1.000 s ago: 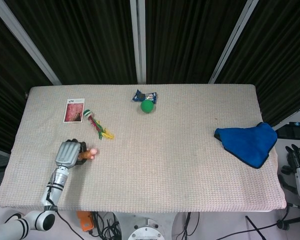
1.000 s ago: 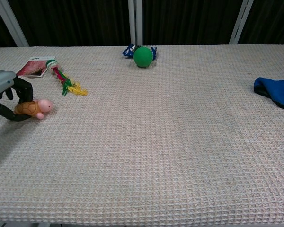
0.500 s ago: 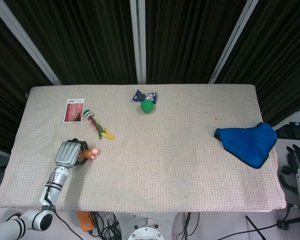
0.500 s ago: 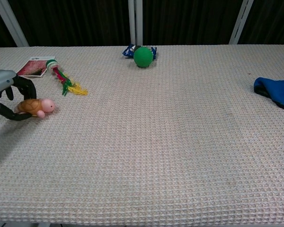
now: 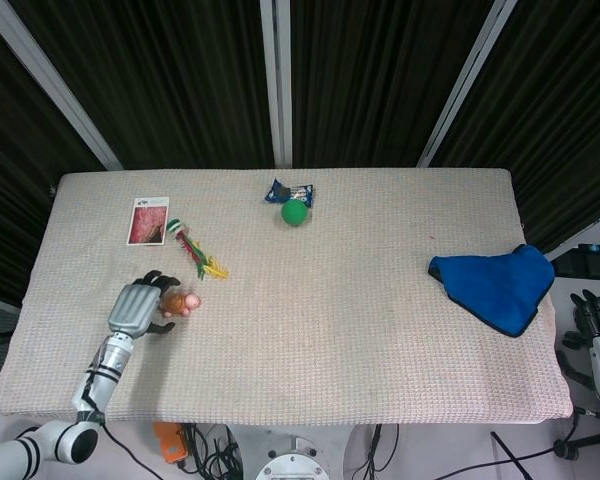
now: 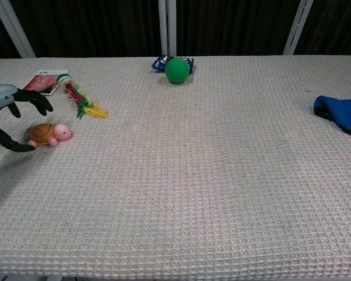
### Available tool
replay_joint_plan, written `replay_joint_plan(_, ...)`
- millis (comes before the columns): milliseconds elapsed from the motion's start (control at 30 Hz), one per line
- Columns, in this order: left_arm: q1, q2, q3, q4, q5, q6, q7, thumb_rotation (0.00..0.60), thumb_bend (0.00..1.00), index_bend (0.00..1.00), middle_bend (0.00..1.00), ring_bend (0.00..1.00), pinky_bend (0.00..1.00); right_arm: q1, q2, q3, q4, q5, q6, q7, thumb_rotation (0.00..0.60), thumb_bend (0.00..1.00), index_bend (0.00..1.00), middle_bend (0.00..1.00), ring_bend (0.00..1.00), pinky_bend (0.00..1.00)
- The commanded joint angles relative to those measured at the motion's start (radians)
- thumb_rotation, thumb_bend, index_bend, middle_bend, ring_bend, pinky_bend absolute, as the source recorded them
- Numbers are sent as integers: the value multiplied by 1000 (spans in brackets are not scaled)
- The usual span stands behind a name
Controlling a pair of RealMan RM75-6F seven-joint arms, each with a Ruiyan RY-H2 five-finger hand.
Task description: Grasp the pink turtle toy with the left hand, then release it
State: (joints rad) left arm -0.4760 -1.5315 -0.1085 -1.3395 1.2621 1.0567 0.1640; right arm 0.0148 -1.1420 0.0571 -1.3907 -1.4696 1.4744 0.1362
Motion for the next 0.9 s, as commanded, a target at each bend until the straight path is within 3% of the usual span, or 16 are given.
replay_joint_plan(33,-8,-12,-5,17,-9,-10,1,600,195,310,290,122,321,0,0,-1,1,2,-3,-1,600,245,0,9,0,0)
replay_joint_plan(233,-14,-38,-8,49,-11,-7,4,600,280,451,410,146,331,5,-4,-1,7,11,-21,-1,600,274,0,12,0,0)
replay_joint_plan(567,-17,-65,-10,83,-33,-5,45,600,307,544,512,219,339,6,-3,2,11,15,-23,0,600,278,0,19,0,0)
replay_joint_plan(900,-15,-105,-15,138,-16,40,60,600,388,740,735,437,400,1,1,2,10,15,-15,4,600,277,0,21,0,0)
